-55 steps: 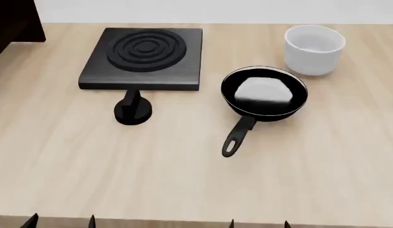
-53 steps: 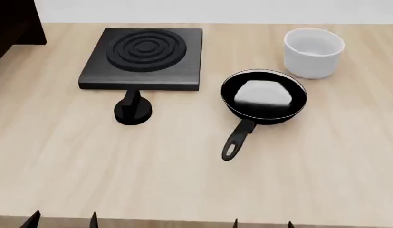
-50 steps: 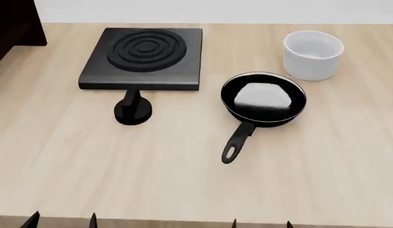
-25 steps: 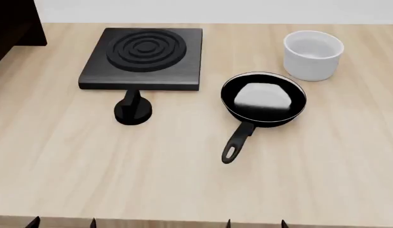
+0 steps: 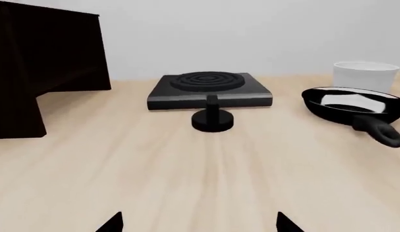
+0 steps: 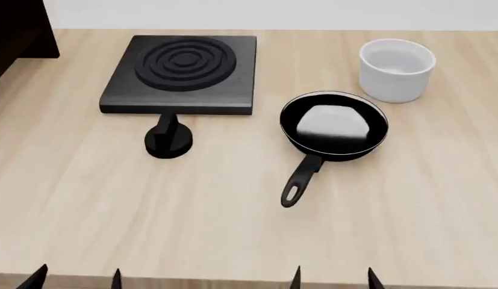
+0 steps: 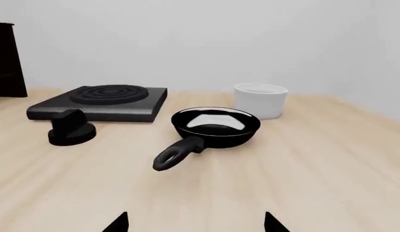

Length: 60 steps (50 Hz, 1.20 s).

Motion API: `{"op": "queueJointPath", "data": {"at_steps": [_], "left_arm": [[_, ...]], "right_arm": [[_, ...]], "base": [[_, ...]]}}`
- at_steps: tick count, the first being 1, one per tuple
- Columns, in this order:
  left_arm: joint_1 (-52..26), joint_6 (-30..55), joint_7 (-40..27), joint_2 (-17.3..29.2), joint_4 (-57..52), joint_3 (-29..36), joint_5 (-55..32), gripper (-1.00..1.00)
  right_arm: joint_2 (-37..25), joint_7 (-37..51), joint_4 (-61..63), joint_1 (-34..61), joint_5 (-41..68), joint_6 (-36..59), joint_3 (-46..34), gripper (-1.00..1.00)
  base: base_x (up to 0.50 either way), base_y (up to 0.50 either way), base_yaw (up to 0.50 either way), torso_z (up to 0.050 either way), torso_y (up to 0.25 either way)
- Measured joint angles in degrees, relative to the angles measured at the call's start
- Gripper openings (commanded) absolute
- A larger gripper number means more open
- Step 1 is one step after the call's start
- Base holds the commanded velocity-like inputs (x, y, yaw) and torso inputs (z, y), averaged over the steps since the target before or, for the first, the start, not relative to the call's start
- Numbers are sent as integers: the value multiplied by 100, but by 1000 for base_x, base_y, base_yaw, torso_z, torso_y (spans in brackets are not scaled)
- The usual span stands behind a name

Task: Put the frying pan on the cabinet shelf.

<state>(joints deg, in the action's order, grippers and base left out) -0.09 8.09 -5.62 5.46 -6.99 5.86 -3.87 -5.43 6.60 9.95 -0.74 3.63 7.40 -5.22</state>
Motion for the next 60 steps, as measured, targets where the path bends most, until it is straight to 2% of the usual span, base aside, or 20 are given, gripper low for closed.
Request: {"op": "queueJointPath", "data": {"at_steps": [16,25,35,60], "left_arm": [[-144,1915,-203,182,-1936,14,-302,100],[-235,2653,-290,272,-2567,-30,-463,100],[-293,3034,-385,327,-2933,-83,-582,100],[-315,3349,-510,426,-3236,-3,-770,100]], "right_arm": [[-301,234,1610,188,40,1606,-33,100],[-431,312,2198,268,35,2196,-58,100],[-525,380,2430,268,24,2397,-95,100],[-684,492,2893,380,61,2807,-144,100]], "base": [[0,0,0,0,0],[173,0,0,0,0],[472,0,0,0,0],[500,0,0,0,0]]}}
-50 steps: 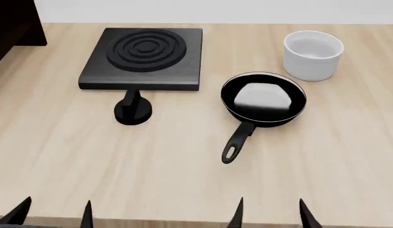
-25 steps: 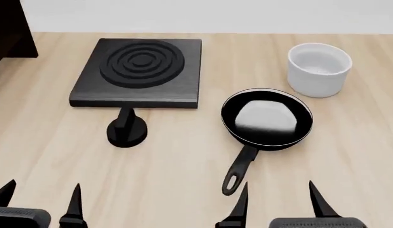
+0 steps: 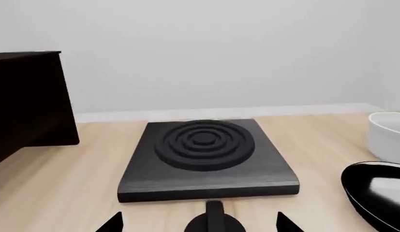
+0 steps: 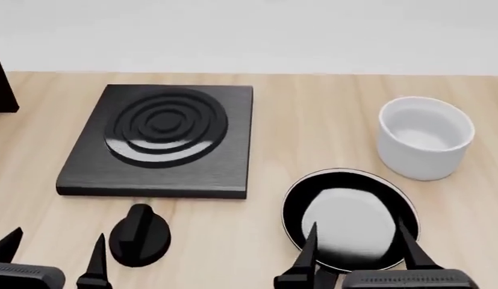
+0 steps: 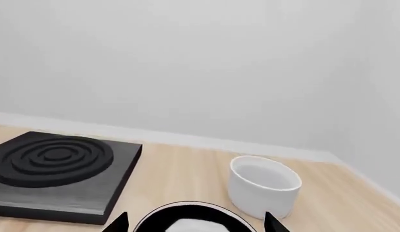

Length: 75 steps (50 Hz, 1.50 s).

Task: Put the frying pan on the cabinet shelf.

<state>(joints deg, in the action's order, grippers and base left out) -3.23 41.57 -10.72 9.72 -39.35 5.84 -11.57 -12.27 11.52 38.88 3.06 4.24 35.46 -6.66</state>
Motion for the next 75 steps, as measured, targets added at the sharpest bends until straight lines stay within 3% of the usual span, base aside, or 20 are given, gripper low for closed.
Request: {"op": "queueJointPath", "data": {"at_steps": [30,40,59,66,75], "left_arm": [[-34,225,-127,135,-285,-233,-323,100],[-232,841,-252,126,-829,-307,-594,100],[-770,2034,-384,58,-1560,-10,-1185,100],[-899,2116,-388,-42,-1487,297,-1310,100],[-1220,2394,-455,-319,-1303,703,-1544,100]], "right_arm": [[-143,87,445,110,161,458,123,100],[-255,168,1237,450,494,1579,597,100],[-2613,4135,1989,1243,5484,2711,1877,100],[-3624,5193,2066,825,6599,2266,2393,100],[-4676,5866,2110,-383,7064,1170,2965,100]], "base": [[500,0,0,0,1],[61,0,0,0,0],[0,0,0,0,0],[0,0,0,0,0],[0,0,0,0,0]]}}
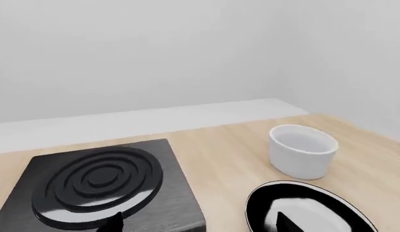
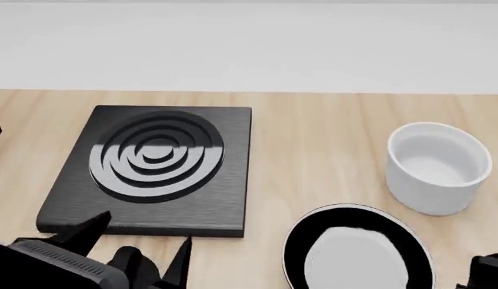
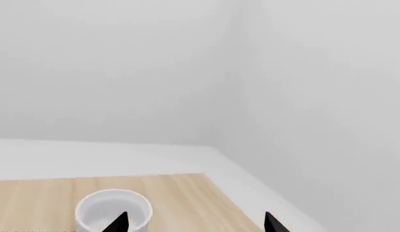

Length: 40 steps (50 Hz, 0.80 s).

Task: Put the frying pan on the cabinet shelf.

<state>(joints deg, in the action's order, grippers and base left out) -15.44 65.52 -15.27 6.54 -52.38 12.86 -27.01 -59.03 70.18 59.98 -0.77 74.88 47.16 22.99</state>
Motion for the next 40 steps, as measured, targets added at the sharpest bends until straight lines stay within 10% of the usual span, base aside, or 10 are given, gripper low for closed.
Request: {"op": "queueJointPath", "data": {"at_steps": [40], "left_arm": [[191,-614,-468,131,613,2789,330,100]], "right_arm": [[-916,277,-49,-1533,-286,-1432,179,100]], "base": [[0,0,0,0,-59]]}}
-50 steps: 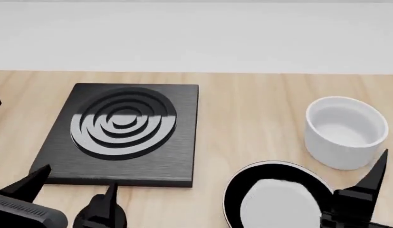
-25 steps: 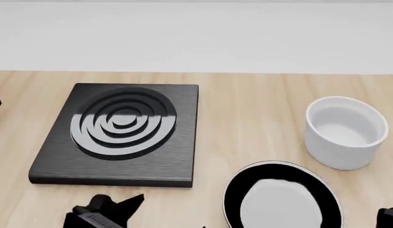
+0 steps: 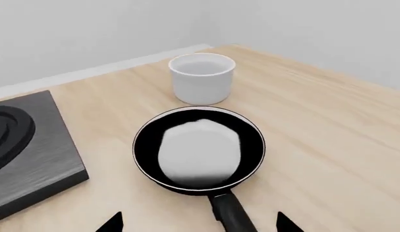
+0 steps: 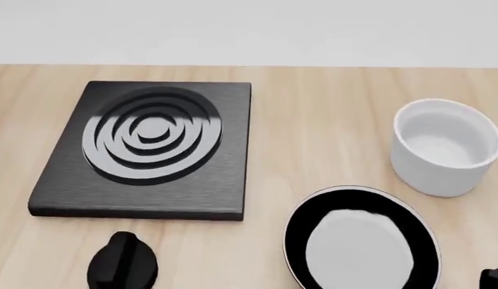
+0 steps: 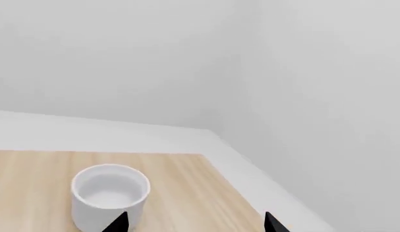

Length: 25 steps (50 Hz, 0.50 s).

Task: Put the frying pan on the cabinet shelf.

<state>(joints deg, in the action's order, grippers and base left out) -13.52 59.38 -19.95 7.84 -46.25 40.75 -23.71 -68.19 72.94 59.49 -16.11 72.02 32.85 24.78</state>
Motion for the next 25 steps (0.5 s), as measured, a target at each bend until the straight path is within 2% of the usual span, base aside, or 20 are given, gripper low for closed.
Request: {"op": "queueJointPath", "data": {"at_steps": [16,25], "left_arm": [[-213,9,-20,-79,268,256,-22,100],[-441,315,-136,-323,426,118,-303,100]], "right_arm": [[6,-90,-50,-114,-186,-130,-121,100],[43,-156,-96,-140,-308,-178,-233,100]], "base": [[0,0,0,0,-154],[0,0,0,0,-15]]}}
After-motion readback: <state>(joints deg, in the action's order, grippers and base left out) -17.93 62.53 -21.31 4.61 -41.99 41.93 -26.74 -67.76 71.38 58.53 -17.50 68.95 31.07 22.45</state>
